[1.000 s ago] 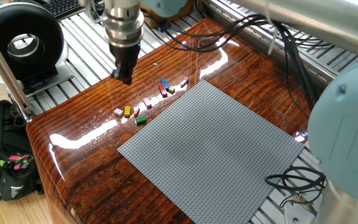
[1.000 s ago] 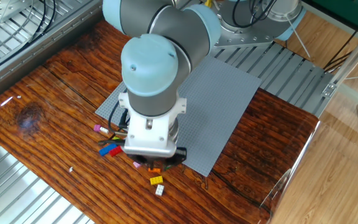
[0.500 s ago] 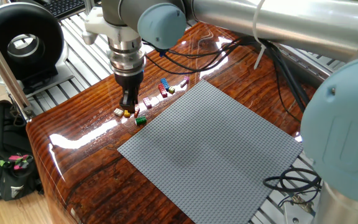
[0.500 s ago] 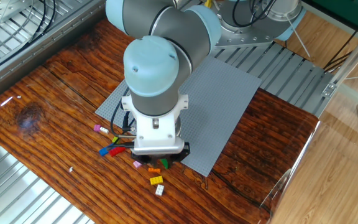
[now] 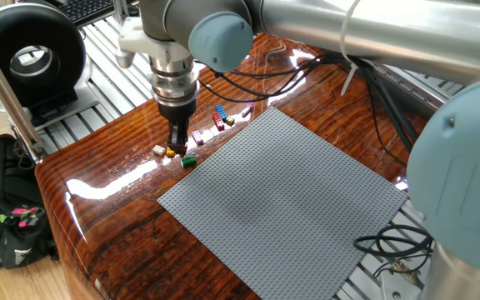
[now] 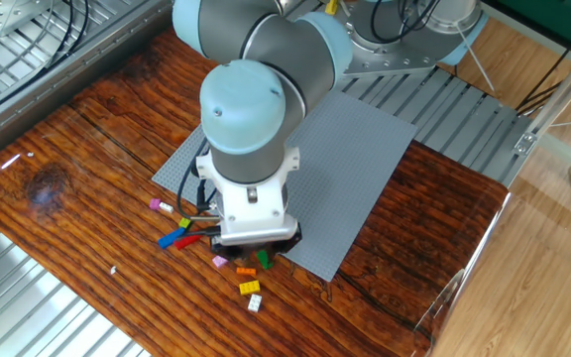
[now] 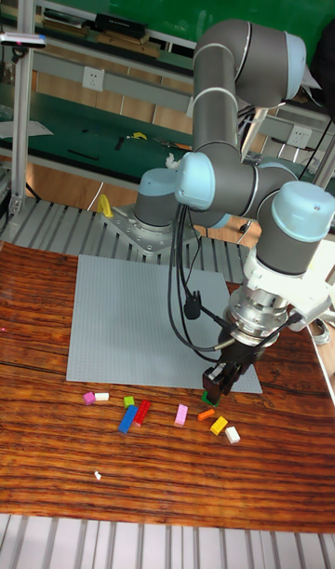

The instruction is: Build with small Lego blocks

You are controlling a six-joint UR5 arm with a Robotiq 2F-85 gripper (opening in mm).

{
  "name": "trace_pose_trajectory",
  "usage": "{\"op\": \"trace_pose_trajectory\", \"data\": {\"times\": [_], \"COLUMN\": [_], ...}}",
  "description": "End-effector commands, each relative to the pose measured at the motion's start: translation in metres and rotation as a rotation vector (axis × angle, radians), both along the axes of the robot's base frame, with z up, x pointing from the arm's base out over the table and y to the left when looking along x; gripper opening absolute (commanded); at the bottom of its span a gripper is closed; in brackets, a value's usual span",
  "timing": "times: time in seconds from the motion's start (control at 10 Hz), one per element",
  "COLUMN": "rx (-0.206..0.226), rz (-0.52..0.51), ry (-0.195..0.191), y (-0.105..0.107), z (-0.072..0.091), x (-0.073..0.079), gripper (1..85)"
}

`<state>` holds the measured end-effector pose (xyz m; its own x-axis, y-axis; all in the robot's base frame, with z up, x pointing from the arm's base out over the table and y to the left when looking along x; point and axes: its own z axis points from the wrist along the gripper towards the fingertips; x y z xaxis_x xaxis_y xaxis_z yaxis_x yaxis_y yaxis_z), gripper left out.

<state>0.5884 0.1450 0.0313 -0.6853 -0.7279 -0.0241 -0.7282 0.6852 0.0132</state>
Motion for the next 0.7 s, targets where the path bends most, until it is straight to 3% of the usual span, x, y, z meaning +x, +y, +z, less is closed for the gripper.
{"op": "trace_pose_trajectory", "data": {"times": [0.0, 0.3, 0.5, 0.6], "rx": [0.016, 0.012, 0.004, -0.002], "rz": [0.057, 0.117, 0.153, 0.153], "ry": [0.032, 0.039, 0.002, -0.010], "y": [-0.006, -0.005, 0.002, 0.009], "z": [-0.008, -0.012, -0.008, -0.010], "x": [-0.014, -0.018, -0.008, -0.010], "gripper": [35.0, 35.7, 38.0, 38.3]}}
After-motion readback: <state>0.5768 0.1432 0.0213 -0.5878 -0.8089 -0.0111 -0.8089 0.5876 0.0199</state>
